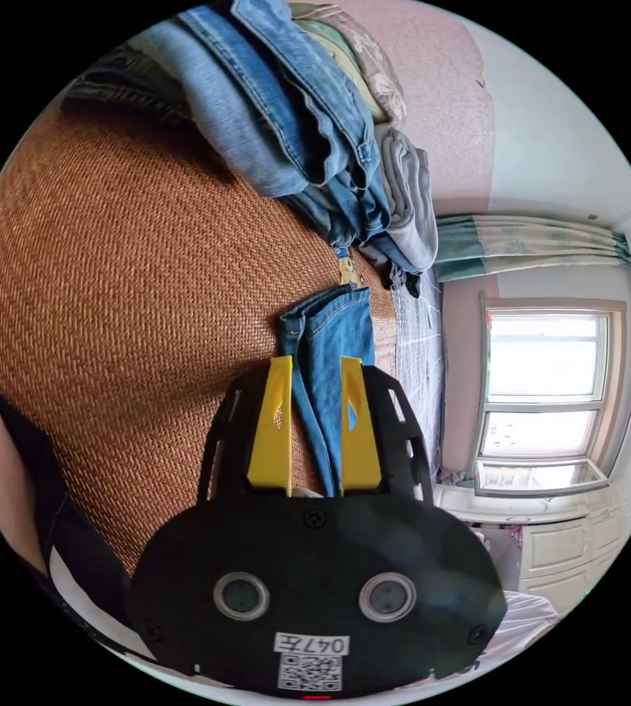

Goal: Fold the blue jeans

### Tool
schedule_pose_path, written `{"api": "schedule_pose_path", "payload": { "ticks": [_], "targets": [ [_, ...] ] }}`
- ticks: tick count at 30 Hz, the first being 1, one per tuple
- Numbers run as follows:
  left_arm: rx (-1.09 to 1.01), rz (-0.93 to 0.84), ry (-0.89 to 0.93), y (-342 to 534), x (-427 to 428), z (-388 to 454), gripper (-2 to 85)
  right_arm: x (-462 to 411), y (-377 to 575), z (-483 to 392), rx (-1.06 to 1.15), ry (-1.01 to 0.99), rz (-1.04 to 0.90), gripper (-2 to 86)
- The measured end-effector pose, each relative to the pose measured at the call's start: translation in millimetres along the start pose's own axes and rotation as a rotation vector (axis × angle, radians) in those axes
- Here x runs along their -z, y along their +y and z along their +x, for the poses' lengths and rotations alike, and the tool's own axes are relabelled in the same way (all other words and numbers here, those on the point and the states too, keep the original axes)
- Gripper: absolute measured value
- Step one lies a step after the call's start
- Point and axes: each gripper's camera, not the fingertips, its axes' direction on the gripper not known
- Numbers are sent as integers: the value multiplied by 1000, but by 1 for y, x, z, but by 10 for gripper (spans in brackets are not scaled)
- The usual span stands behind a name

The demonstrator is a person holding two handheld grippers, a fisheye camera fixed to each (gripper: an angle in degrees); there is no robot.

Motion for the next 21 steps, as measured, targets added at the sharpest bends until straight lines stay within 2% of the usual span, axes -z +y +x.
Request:
{"api": "schedule_pose_path", "payload": {
  "ticks": [5, 9, 13, 16, 21],
  "targets": [
    [-80, -2, 20, -6, 4, 25, 0, -2, 1, 5, -6, 1, 2, 0],
    [-176, 32, 76, -3, 26, 52, -8, 1, 4, 7, -7, 9, 17, 0],
    [-177, 29, -30, -1, 44, 65, -9, 2, 7, 9, -1, 14, 38, 1],
    [-137, 40, -18, 3, 49, 61, -10, -2, 8, 12, 0, 7, 26, 0],
    [-111, 41, -154, 11, 57, 67, -10, -5, 10, 14, 7, 0, 29, 1]
  ]
}}
